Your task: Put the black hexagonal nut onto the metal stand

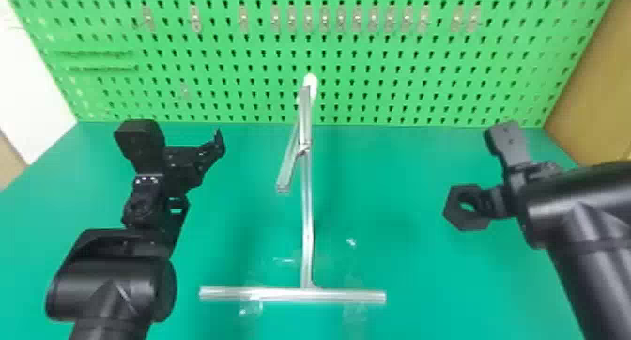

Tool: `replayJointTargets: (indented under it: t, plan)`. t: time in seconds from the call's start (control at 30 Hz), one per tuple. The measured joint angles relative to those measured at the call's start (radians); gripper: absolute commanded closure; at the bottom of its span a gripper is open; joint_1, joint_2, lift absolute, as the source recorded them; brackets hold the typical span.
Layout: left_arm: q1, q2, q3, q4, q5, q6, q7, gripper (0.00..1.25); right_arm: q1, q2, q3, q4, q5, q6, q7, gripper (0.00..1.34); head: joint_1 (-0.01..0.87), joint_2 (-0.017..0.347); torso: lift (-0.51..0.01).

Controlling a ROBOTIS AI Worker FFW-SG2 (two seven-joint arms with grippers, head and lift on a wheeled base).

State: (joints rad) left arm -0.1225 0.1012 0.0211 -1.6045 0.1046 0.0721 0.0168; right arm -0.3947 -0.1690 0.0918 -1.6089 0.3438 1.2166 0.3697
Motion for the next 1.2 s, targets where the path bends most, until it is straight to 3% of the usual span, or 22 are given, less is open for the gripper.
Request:
replayJointTargets:
  t: [0.53,0.77,1.0,1.2]
  plan:
    - [0.000,0.000,-0.002,0.000,0.001,0.000,0.000,0.12,-0.034,-0.003,0.032,-0.332,-0.011,0.120,0.000,1.09,0.693,0.081,-0.001]
    - [0.001,0.000,-0.002,0.000,0.002,0.000,0.000,0.12,-0.063,-0.003,0.022,-0.452,-0.055,0.124,0.000,1.09,0.693,0.081,-0.001]
    - [0.001,0.000,-0.003,0.000,0.001,0.000,0.000,0.12,-0.097,0.005,-0.025,-0.499,-0.162,0.068,-0.002,1.09,0.693,0.081,-0.001]
    - [-0.001,0.000,-0.005,0.000,0.000,0.000,0.000,0.12,-0.140,0.008,-0.038,-0.464,-0.235,0.005,-0.009,1.09,0.693,0.081,-0.001]
